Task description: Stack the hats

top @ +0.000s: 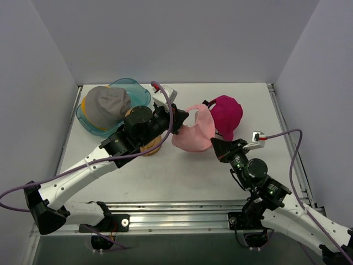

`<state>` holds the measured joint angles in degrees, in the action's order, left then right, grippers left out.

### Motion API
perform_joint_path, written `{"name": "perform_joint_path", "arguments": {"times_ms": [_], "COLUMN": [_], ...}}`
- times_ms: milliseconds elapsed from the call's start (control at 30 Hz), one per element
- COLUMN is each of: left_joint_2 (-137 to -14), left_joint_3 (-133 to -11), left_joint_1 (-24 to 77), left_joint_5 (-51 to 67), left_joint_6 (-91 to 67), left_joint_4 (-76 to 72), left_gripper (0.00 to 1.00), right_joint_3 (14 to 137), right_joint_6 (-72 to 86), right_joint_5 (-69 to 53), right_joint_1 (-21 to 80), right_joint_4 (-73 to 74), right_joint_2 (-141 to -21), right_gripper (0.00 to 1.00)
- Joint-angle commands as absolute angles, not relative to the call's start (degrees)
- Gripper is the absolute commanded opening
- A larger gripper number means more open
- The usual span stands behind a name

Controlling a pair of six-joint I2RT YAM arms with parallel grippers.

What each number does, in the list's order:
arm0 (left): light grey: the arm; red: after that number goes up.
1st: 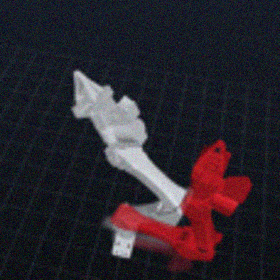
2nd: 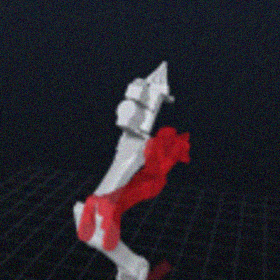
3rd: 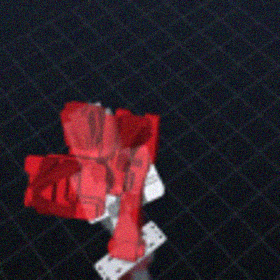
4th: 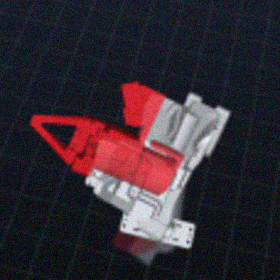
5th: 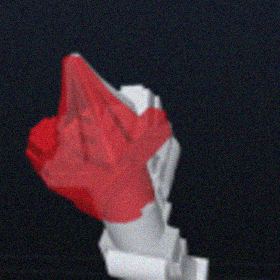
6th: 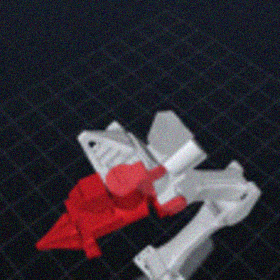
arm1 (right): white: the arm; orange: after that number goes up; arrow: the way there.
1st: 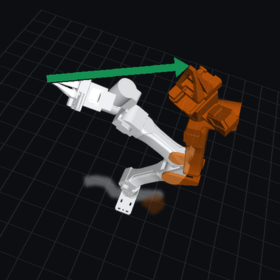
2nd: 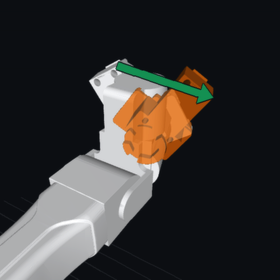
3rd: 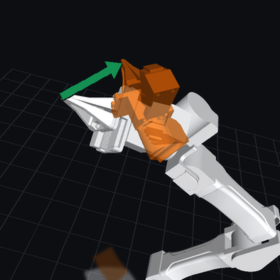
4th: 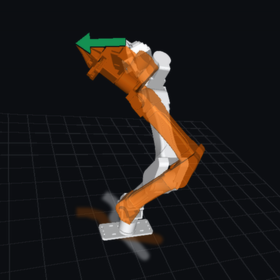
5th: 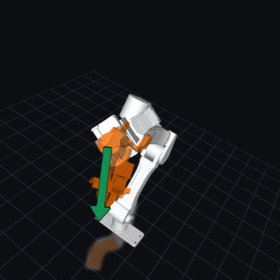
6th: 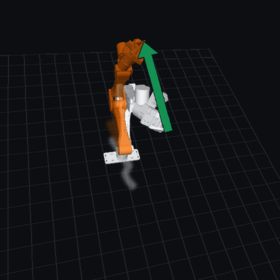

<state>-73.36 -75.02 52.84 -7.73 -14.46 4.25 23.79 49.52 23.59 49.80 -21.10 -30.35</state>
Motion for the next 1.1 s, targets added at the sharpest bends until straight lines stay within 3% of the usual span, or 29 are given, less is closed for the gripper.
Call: {"name": "perform_joint_path", "arguments": {"times_ms": [0, 167, 200, 333, 733, 1067], "left_joint_2": [-69.5, -67.9, -67.9, -69.1, -72.3, -73.0], "left_joint_3": [-73.7, -72.8, -72.9, -75.1, -78.5, -77.3], "left_joint_1": [53.0, 53.0, 53.0, 53.0, 53.0, 53.0], "left_joint_5": [-5.7, -2.3, -1.7, 1.0, 3.2, 2.6], "left_joint_6": [-15.1, -15.7, -16.0, -17.2, -17.5, -17.9], "left_joint_4": [3.0, 2.5, 2.5, 3.7, 5.4, 7.1], "left_gripper": [0.05, 0.22, 0.31, 0.48, 0.59, 0.62], "right_joint_3": [33.5, 39.6, 40.9, 43.4, 52.1, 51.0], "right_joint_6": [40.9, 37.7, 37.3, 35.5, 35.8, 36.1], "right_joint_5": [26.2, 31.2, 33.1, 37.2, 46.0, 41.6], "right_joint_1": [49.4, 49.5, 49.5, 49.4, 49.4, 49.5], "right_joint_4": [-15.0, -4.5, -1.9, 4.2, 19.6, 17.1], "right_joint_2": [-28.7, -28.7, -28.7, -27.3, -24.0, -24.5], "right_gripper": [0.00, 0.00, 0.00, 0.00, 0.00, 0.00]}}
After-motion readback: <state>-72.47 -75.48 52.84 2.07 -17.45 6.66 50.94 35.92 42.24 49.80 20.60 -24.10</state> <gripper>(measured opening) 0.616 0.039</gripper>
